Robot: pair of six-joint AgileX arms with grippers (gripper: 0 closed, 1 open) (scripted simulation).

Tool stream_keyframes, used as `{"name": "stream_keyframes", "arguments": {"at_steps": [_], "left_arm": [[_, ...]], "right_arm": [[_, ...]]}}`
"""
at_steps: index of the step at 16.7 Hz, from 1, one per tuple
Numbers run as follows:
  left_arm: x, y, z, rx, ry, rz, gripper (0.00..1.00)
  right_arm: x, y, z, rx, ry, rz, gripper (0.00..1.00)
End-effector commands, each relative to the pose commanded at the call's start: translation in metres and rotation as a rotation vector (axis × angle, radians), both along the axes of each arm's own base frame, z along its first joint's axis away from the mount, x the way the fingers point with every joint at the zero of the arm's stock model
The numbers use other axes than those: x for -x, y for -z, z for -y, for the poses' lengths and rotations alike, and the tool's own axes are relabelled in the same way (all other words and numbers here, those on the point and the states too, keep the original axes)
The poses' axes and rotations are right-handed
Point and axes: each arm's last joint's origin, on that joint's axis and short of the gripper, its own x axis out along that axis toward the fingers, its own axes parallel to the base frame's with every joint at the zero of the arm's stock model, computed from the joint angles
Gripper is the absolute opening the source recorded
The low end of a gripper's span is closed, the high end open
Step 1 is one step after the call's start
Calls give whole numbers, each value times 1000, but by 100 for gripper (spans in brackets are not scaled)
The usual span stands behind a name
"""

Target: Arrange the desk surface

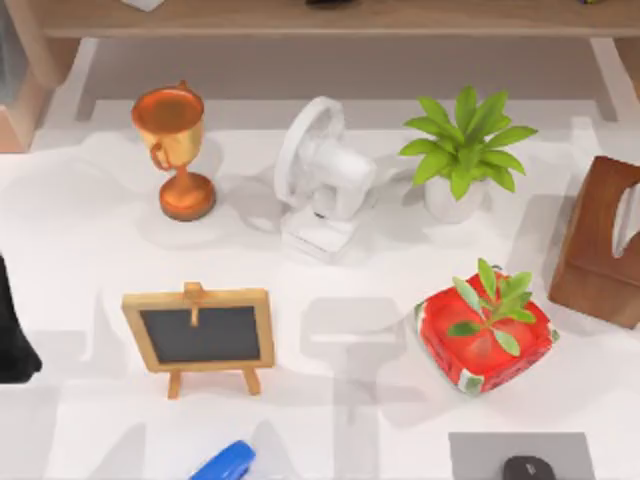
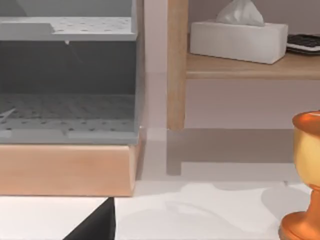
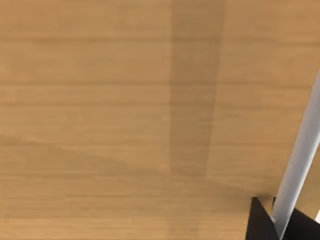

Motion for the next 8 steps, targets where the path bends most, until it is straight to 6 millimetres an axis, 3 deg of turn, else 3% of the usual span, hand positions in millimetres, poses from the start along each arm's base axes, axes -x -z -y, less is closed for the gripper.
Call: {"name": "stream_keyframes", "arguments": {"at_steps": [6,8], "left_arm": [[0,0,0,0,0,0,100],[0,0,0,0,0,0,100]], "right_arm": [[0,1,0,-6,2,-6,0],[-9,3,0,-9,2,-12,0]]}}
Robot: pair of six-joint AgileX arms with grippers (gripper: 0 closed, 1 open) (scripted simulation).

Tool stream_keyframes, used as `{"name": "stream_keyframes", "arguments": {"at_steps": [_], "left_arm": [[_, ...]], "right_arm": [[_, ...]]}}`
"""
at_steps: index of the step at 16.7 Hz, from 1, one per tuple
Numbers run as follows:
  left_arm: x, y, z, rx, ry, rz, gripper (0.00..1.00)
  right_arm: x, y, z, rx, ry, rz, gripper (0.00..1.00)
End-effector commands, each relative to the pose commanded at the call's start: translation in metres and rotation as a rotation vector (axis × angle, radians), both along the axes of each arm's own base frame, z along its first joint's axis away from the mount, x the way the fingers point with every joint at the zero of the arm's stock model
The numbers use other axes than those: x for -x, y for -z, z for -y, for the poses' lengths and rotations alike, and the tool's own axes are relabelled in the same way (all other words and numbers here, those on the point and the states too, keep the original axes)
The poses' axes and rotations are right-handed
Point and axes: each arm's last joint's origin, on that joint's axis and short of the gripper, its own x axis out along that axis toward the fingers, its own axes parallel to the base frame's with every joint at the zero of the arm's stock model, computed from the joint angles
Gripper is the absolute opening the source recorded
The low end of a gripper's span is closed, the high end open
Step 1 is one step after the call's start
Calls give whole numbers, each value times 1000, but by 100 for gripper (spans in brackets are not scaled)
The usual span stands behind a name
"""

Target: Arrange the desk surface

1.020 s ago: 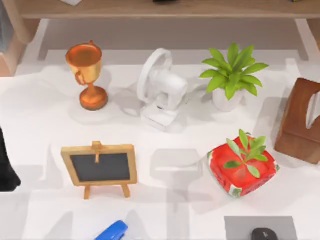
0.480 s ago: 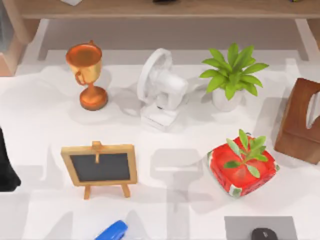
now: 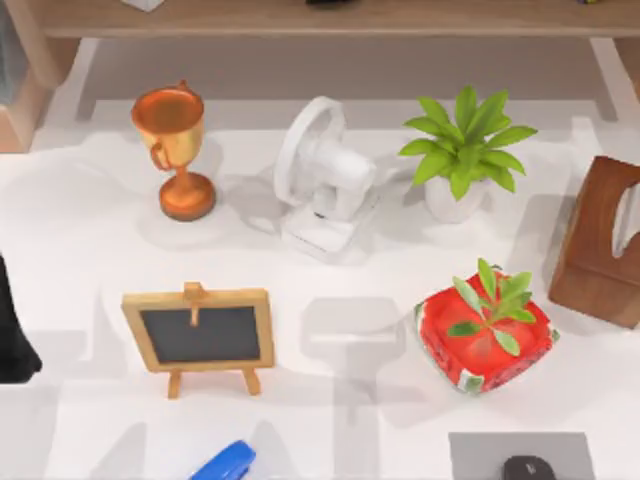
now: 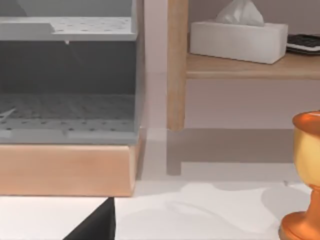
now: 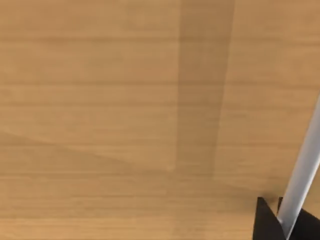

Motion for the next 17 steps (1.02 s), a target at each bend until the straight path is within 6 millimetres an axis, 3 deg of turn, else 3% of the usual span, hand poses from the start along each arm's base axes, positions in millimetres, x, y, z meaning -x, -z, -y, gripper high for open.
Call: {"name": "stream_keyframes", "arguments": {"at_steps": [8,13,17], "left_arm": [[0,0,0,0,0,0,100],[0,0,0,0,0,0,100],[0,0,0,0,0,0,100]], "right_arm": [[-52,-3,1,5,0,9,0],[-52,-2,2,0,4,4,0],[-78,-2,4,-1,6,9,0]]}}
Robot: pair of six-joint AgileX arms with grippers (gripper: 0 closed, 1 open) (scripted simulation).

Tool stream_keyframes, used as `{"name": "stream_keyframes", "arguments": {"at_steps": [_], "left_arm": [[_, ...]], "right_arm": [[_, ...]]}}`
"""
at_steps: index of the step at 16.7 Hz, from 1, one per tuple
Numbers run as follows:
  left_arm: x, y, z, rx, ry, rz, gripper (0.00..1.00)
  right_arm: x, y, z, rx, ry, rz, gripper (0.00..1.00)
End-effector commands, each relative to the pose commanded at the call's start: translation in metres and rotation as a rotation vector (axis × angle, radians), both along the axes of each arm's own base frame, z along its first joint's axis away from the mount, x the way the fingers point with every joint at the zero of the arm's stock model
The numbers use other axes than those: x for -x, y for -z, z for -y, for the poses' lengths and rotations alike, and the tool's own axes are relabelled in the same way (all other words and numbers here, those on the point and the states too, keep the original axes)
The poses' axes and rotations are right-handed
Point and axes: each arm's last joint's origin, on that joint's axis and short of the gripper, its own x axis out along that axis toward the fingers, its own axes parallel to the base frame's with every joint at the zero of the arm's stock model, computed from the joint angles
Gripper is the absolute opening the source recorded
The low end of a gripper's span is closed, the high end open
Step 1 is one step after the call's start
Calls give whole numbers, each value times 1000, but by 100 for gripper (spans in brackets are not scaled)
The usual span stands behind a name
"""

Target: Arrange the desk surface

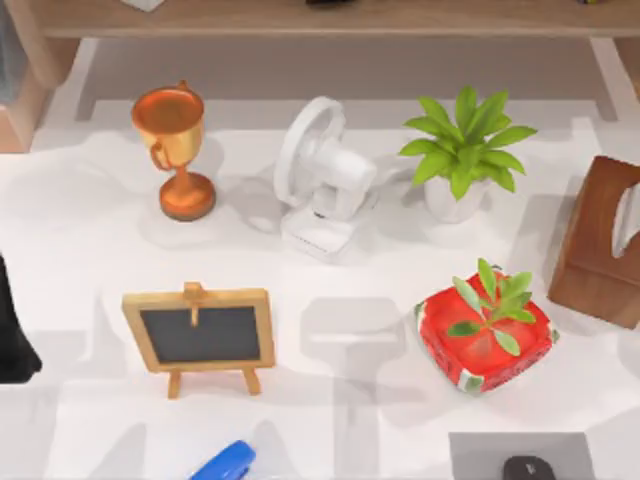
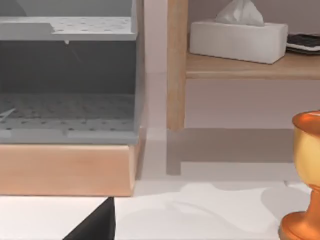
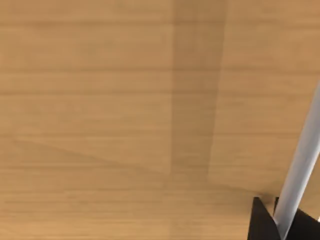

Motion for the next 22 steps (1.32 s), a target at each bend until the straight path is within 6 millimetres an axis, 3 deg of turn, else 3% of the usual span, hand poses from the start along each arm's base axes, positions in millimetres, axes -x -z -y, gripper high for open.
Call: {"name": "stream_keyframes", "arguments": {"at_steps": [4,11,17,22], "left_arm": [[0,0,0,0,0,0,100],[0,0,0,0,0,0,100],[0,0,0,0,0,0,100],[0,0,0,0,0,0,100]], "right_arm": [[-33,-1,-1,1,-1,2,0],[-39,2,1,-1,4,-11,0],[-90,-2,3,3,5,6,0],[-99,-1,1,-2,2,-3,0]]}}
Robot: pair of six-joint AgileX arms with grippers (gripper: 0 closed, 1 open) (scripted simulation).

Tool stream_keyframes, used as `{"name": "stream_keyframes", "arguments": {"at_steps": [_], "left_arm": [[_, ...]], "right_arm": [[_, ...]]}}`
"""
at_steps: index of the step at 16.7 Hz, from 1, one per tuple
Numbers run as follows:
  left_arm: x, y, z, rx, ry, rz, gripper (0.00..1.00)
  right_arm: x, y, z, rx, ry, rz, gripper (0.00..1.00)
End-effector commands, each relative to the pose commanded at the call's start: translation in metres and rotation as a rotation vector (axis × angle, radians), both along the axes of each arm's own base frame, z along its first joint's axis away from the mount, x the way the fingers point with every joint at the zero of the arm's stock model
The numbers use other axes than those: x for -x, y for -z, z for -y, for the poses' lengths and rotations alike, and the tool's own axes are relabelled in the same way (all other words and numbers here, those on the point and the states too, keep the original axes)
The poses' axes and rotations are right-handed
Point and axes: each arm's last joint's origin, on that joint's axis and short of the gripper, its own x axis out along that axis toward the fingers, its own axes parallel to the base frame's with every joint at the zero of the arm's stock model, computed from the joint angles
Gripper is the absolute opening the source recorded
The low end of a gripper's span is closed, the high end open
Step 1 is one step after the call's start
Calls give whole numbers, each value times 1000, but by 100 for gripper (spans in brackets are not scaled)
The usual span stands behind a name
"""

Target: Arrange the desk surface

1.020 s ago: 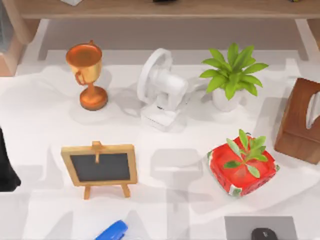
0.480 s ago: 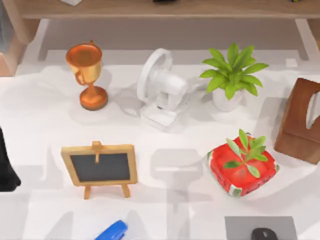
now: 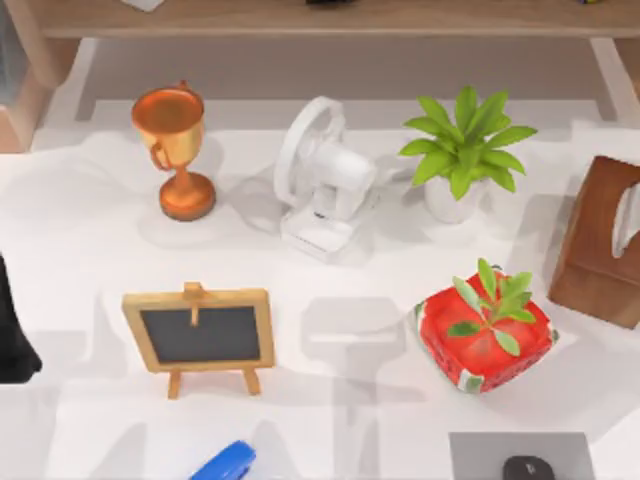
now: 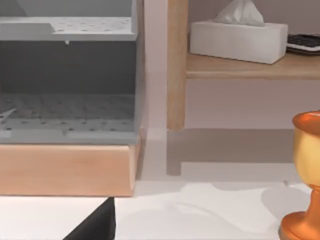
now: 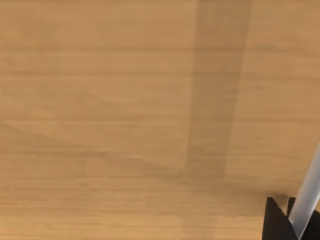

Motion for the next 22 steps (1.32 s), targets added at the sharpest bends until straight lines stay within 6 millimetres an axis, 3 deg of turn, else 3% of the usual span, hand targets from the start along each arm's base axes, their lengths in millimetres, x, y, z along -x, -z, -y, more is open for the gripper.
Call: {"name": "stream_keyframes", "arguments": {"at_steps": [1,14,22], "left_arm": [[0,0,0,0,0,0,100],[0,0,0,0,0,0,100],[0,0,0,0,0,0,100]], "right_arm": [[0,0,0,0,0,0,0],[0,0,0,0,0,0,98],[0,0,0,0,0,0,100]]}}
